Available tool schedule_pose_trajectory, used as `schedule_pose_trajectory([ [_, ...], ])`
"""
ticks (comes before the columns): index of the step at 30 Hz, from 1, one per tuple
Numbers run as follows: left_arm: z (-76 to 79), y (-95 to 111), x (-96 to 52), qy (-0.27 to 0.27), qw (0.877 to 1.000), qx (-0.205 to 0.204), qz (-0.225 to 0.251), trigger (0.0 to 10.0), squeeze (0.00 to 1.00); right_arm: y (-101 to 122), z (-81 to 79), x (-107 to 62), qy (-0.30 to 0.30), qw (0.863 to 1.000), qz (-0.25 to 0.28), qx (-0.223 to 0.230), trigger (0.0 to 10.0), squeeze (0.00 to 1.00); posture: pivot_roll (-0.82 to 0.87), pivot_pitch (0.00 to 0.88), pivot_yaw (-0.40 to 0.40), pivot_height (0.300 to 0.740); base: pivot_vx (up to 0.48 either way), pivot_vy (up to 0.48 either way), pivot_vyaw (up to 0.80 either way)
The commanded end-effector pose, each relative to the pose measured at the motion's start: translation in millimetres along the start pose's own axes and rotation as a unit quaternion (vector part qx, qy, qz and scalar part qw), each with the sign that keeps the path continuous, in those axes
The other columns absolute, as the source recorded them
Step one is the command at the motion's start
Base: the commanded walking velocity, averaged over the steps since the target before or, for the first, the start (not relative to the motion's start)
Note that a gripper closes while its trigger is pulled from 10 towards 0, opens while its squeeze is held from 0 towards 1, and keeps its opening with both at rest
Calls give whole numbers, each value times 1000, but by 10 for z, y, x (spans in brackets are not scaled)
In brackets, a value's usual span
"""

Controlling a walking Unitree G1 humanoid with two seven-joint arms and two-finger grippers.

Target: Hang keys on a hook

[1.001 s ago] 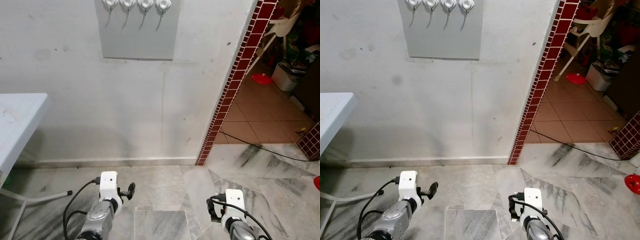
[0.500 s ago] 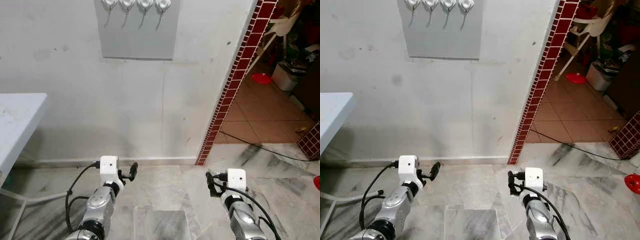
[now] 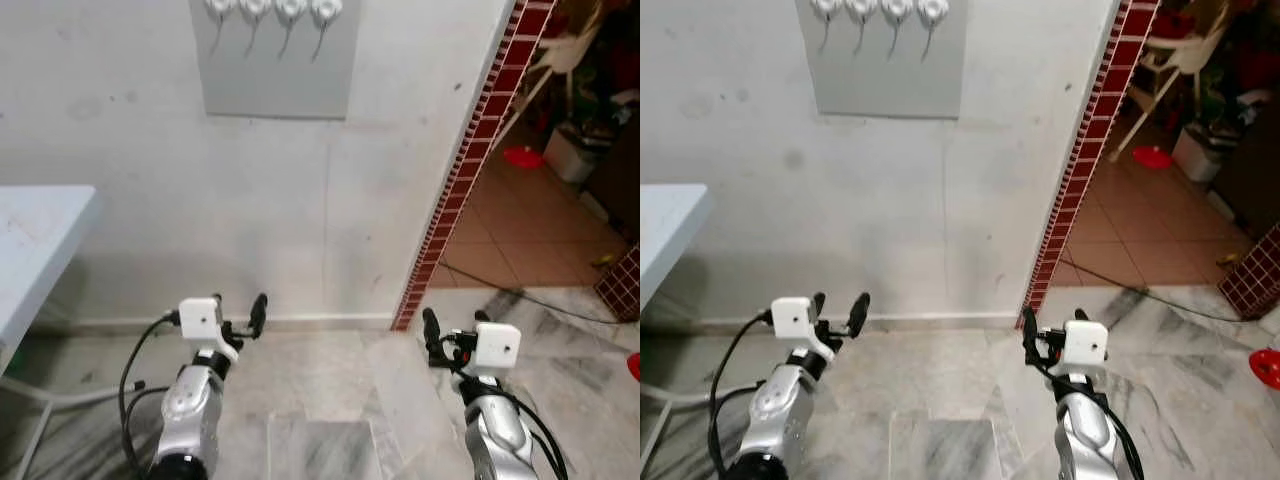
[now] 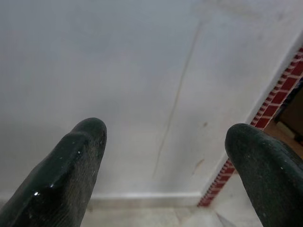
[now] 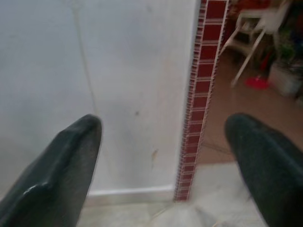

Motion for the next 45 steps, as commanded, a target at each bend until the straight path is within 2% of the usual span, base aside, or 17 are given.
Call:
schedule_pose_trajectory([
  [1,26,56,-7,-16,1000,16,6,10000,0,69,-12,6,6,1000,4,-12,10000,0,7,26,-28,740,0,0,0],
  [6,-69,127,0,-9,1000,24,13,10000,0,147,35,17,1,1000,7,-13,10000,0,19,33,-36,740,0,0,0],
  [8,-100,187,63,-4,1000,27,13,10000,0,223,52,77,4,999,10,-31,10000,0,21,38,-36,740,0,0,0],
  [12,-72,305,210,-11,999,35,17,10000,0,358,101,196,-6,999,20,-35,10000,0,19,41,-33,740,0,0,0],
  [19,-48,356,265,-15,999,28,21,10000,0,403,108,210,-12,999,23,-34,10000,0,7,41,-28,740,0,0,0],
  [27,-28,345,299,-12,999,27,14,10000,0,366,56,196,-9,999,14,-40,10000,0,2,46,-29,740,0,0,800],
  [45,-47,344,320,0,1000,20,9,10000,0,400,51,236,-12,999,13,-39,10000,0,12,34,-37,740,0,0,800],
])
Point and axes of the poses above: a point about 5 cm out from each wrist's last joint towards the gripper, its own x axis pointing out of the wrist towards the gripper, its own y axis along the axis of the wrist's last joint, z = x × y, the point moved 4 cm from there along x, pointing out of the wrist towards the gripper, and after that the axes turned 9 degrees about x, right-handed, at the moved point
